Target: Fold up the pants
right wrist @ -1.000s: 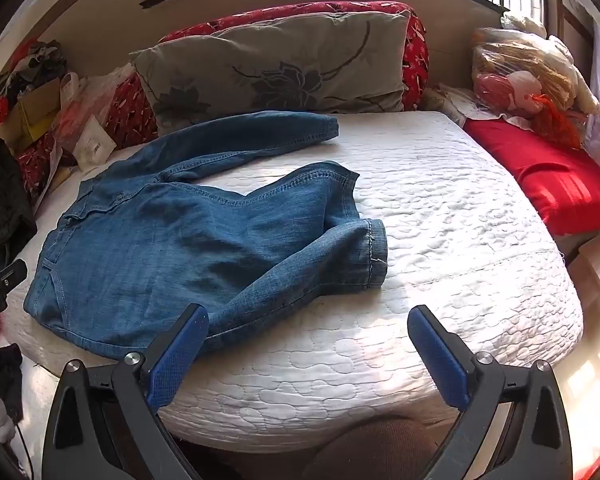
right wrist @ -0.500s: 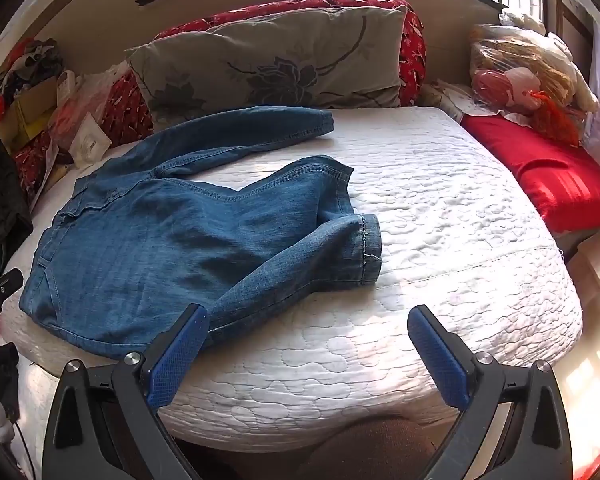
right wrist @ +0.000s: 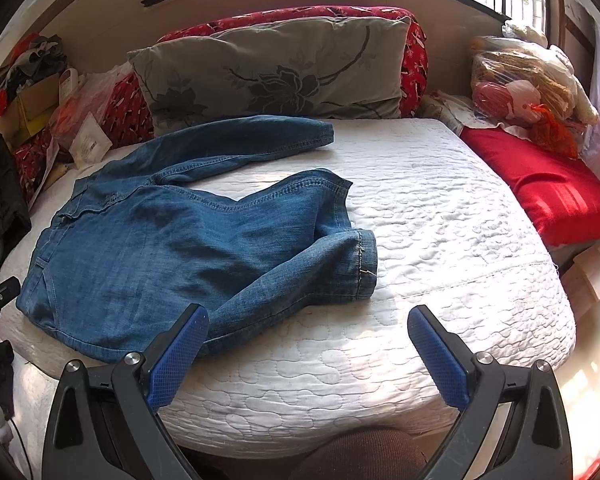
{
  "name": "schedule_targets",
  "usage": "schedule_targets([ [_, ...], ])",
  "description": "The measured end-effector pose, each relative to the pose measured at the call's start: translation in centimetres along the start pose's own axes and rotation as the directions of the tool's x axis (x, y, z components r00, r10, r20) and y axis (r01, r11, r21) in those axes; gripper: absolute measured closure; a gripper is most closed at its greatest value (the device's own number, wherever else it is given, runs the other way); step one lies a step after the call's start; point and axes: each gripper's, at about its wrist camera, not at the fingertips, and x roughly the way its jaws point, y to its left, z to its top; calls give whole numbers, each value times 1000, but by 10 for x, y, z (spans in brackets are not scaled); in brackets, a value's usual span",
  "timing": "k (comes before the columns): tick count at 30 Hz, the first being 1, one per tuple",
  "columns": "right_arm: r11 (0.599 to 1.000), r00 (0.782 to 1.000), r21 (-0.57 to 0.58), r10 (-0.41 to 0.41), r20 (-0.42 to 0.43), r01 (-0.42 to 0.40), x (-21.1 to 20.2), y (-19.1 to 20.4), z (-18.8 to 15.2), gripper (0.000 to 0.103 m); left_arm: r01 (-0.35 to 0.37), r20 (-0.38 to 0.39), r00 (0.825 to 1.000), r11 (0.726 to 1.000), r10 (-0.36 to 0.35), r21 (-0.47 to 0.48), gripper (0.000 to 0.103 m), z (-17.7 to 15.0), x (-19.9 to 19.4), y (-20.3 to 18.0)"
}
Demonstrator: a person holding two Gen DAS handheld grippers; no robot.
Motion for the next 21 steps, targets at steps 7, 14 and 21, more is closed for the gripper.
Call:
schedule_targets([
  [7, 1000, 1000, -2, -3, 5, 3, -1, 1, 2, 2, 17, 6, 1000, 1000, -17, 4, 0, 2, -4, -6],
  [14, 1000, 1000, -7, 3, 21, -3, -4, 3, 4, 2, 34, 20, 999, 999, -34, 7, 0, 4, -9, -9],
  [21, 1000, 1000, -10, 9, 26, -9, -6, 3, 5, 2, 36, 25, 999, 999, -37, 11, 0, 4, -11, -9],
])
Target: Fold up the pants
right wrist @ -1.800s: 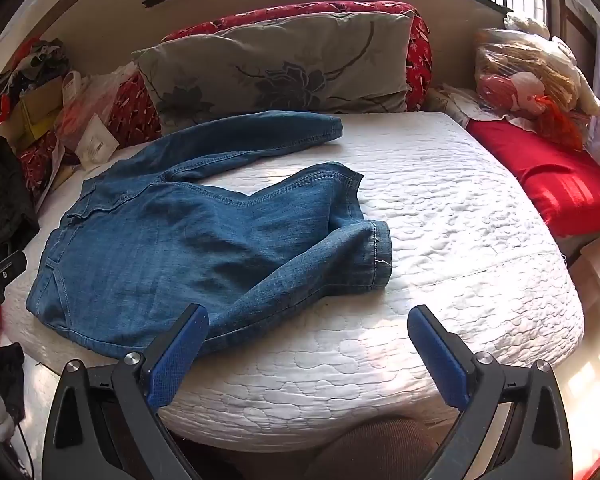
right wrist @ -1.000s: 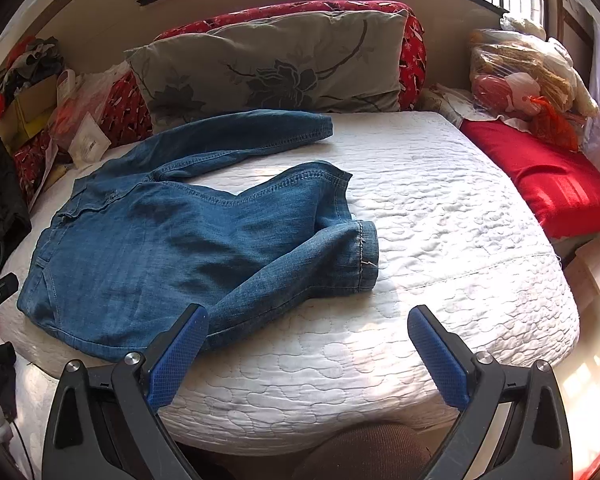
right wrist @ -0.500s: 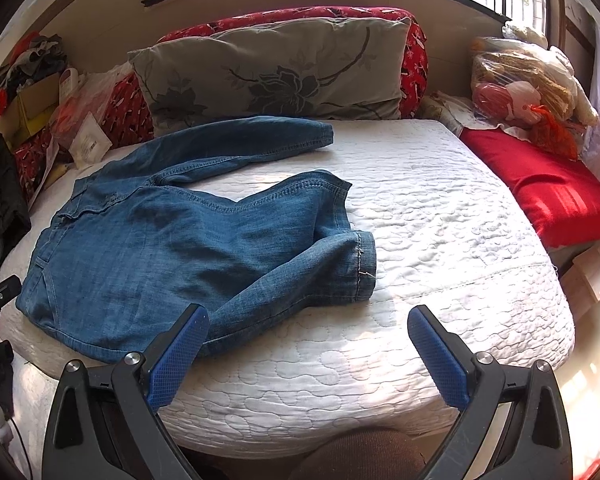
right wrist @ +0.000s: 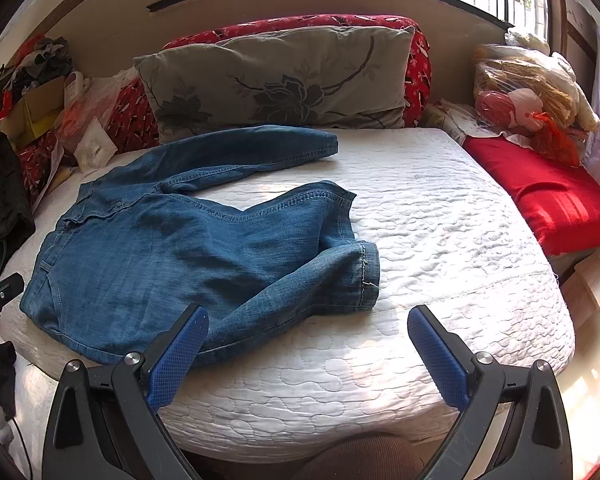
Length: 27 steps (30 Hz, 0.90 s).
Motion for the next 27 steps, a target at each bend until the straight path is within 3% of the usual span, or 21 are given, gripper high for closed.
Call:
schedule_targets([
  [27, 1000, 1000, 1, 2, -30, -2, 8, 3, -3, 2, 12, -13, 1000, 1000, -12, 3, 0, 2, 3, -6],
])
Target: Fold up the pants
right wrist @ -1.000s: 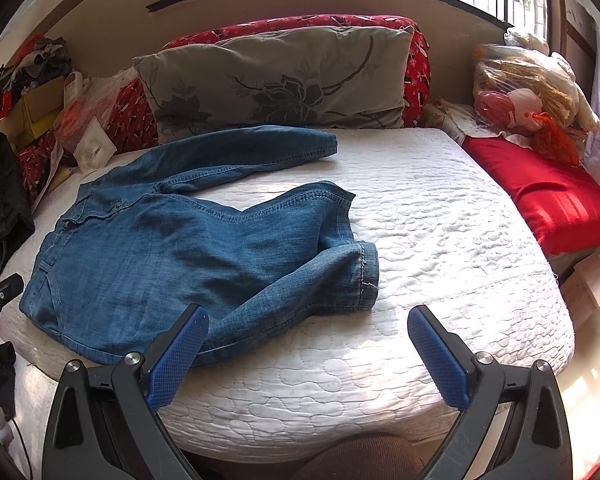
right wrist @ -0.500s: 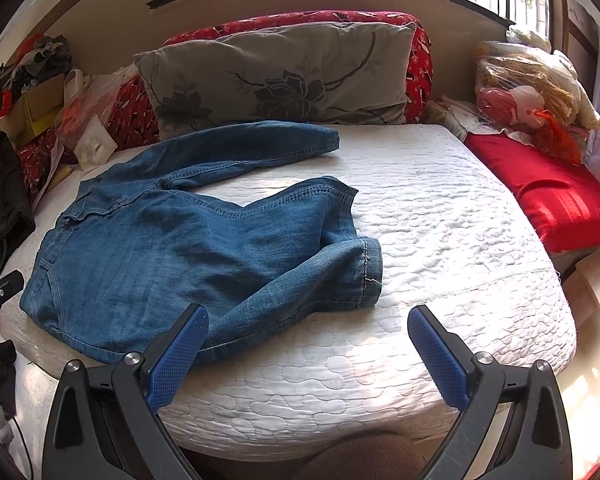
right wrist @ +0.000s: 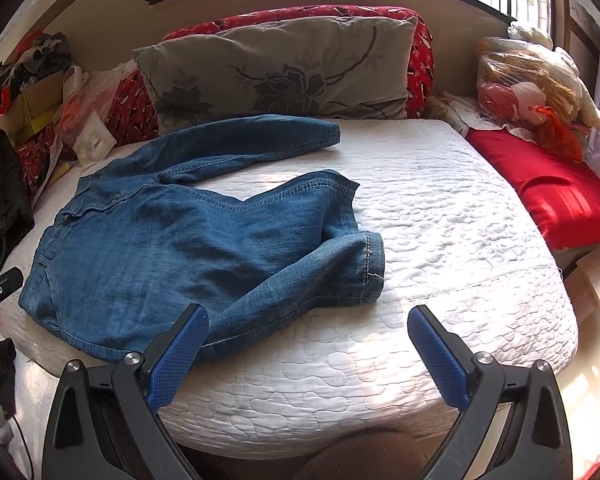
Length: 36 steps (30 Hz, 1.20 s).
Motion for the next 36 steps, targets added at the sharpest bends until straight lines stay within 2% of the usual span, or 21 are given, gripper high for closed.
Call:
schedule_targets([
  [6, 1000, 1000, 2, 3, -11, -3, 4, 0, 1, 2, -1, -9, 1000, 1000, 1, 2, 0, 3, 6, 0],
  [10, 999, 999, 43, 24, -43, -23, 13, -9, 5, 2, -7, -32, 999, 1000, 7, 0, 0, 4, 17, 3],
  [14, 996, 996, 87, 40, -81, -33, 24, -32, 13, 4, -30, -116, 993, 1000, 31, 7, 0, 13, 41, 20],
  [18, 985, 994, 175, 24, -105, -6, 33, -75, 29, 4, -80, -209, 975, 996, 73, -27, 0, 39, 75, 70],
  [22, 967, 988, 255, 35, -149, 4, 51, -109, 39, 4, -87, -335, 941, 991, 48, -104, 0, 65, 112, 124],
  [25, 949, 974, 310, 126, -187, -63, 72, -112, 42, 7, -93, -395, 918, 984, 25, -154, 0, 80, 131, 149],
  [27, 944, 959, 312, 181, -216, -108, 89, -103, 41, 8, -80, -420, 907, 984, 6, -159, 0, 88, 140, 155],
  [29, 947, 943, 295, 210, -259, -130, 105, -91, 40, 16, -68, -451, 893, 986, -9, -155, 0, 93, 146, 157],
  [32, 936, 912, 292, 283, -298, -196, 122, -78, 37, 23, -11, -522, 848, 982, -89, -187, 0, 91, 157, 159],
  [34, 940, 906, 270, 291, -307, -210, 125, -72, 36, 23, 24, -546, 825, 974, -146, -223, 0, 85, 161, 162],
  [36, 943, 908, 255, 290, -303, -216, 126, -69, 36, 23, 38, -551, 816, 967, -175, -250, 0, 77, 163, 165],
])
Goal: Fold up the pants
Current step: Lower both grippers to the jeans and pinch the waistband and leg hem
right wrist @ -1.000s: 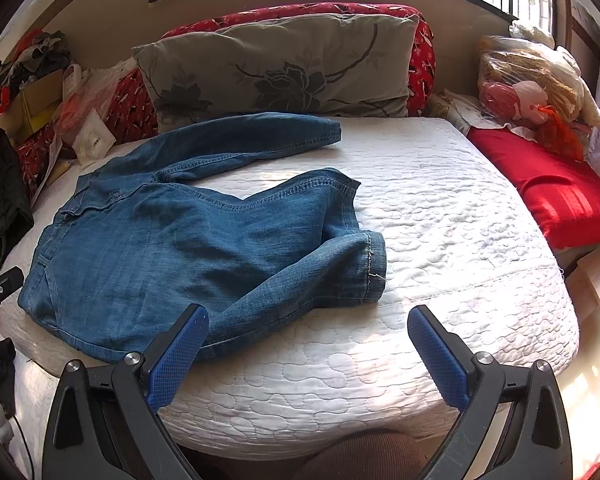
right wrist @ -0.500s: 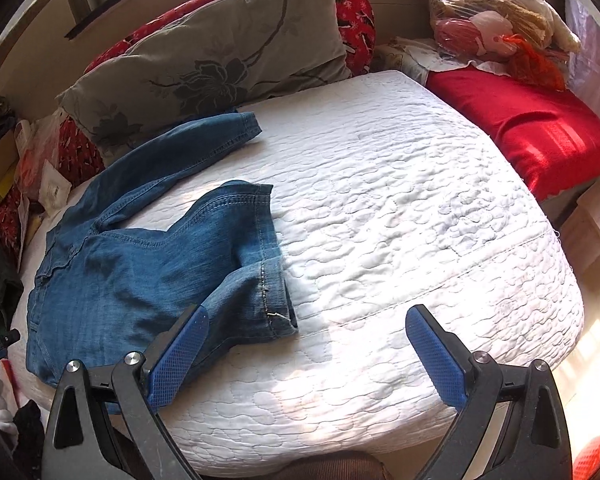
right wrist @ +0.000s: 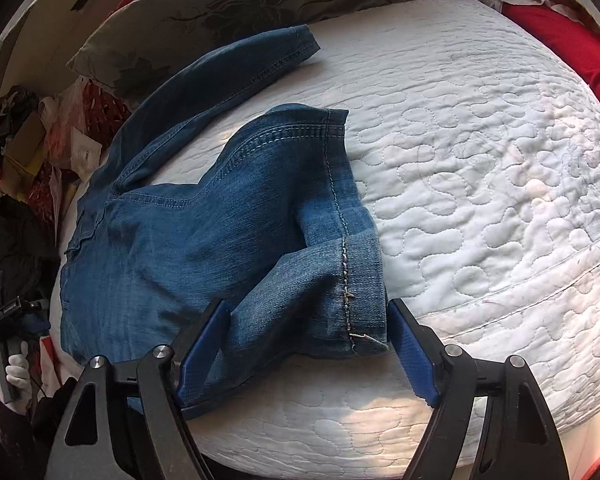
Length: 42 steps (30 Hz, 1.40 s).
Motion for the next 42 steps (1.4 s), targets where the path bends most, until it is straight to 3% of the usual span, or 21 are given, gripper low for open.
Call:
schedule_targets([
  [6, 1000, 1000, 6, 2, -8, -2, 7, -1, 2, 23, 119, -34, 992, 989, -122, -85, 0, 6, 19, 13],
  [11, 1000, 1000, 22, -5, -1, 5, 7, -1, 2, 22, 131, -135, 983, 991, -128, 13, 0, 14, 31, -12],
  [13, 1000, 1000, 28, -4, 0, 4, 6, -2, 1, 21, 195, -175, 967, 980, -185, 39, 0, 12, 34, -17],
  [16, 999, 1000, 31, -13, 0, 13, 6, -3, 1, 21, 234, -201, 956, 968, -213, 89, 0, 3, 27, -27],
  [21, 999, 1000, 38, -20, 4, 20, 6, -4, 0, 21, 249, -207, 955, 956, -215, 156, 0, 0, 21, -40],
  [25, 999, 1000, 19, -28, 4, 27, 7, -1, -1, 22, 112, -198, 977, 979, -77, 171, 1, 12, 34, -28],
  [26, 1000, 1000, 15, -24, 3, 24, 7, -1, -1, 23, 90, -204, 977, 983, -56, 162, 11, 12, 38, -25],
  [27, 1000, 1000, 13, -15, 6, 15, 6, -2, -1, 27, 75, -209, 977, 985, -41, 155, 14, 12, 41, -23],
  [28, 1000, 1000, 8, -5, 6, 5, 6, -3, -2, 36, 53, -196, 980, 986, -22, 156, 19, 10, 42, -23],
  [30, 1000, 1000, -17, 7, -7, -7, 6, -4, -1, 66, -43, -152, 986, 980, 73, 193, 42, 2, 40, -30],
  [31, 999, 999, -26, 37, -30, -38, 8, -4, 0, 87, -103, -133, 982, 971, 134, 216, 62, -2, 39, -35],
  [32, 998, 997, -28, 55, -47, -57, 8, -4, 1, 88, -124, -133, 979, 966, 157, 227, 86, -5, 38, -37],
  [33, 998, 998, -39, 44, -48, -46, 6, -2, 3, 88, -111, -150, 978, 969, 146, 219, 94, -8, 36, -38],
  [36, 995, 999, -85, 49, -11, -50, -26, 10, 11, 89, -105, -122, 984, 979, 127, 176, 98, -14, 17, -35],
  [38, 992, 998, -117, 54, 15, -52, -51, 14, 12, 88, -136, -117, 981, 976, 157, 173, 97, -17, 15, -30],
  [42, 998, 995, -57, -34, -93, 29, -36, -21, -4, 83, -160, -201, 963, 981, 180, 111, 97, -19, 46, -13],
])
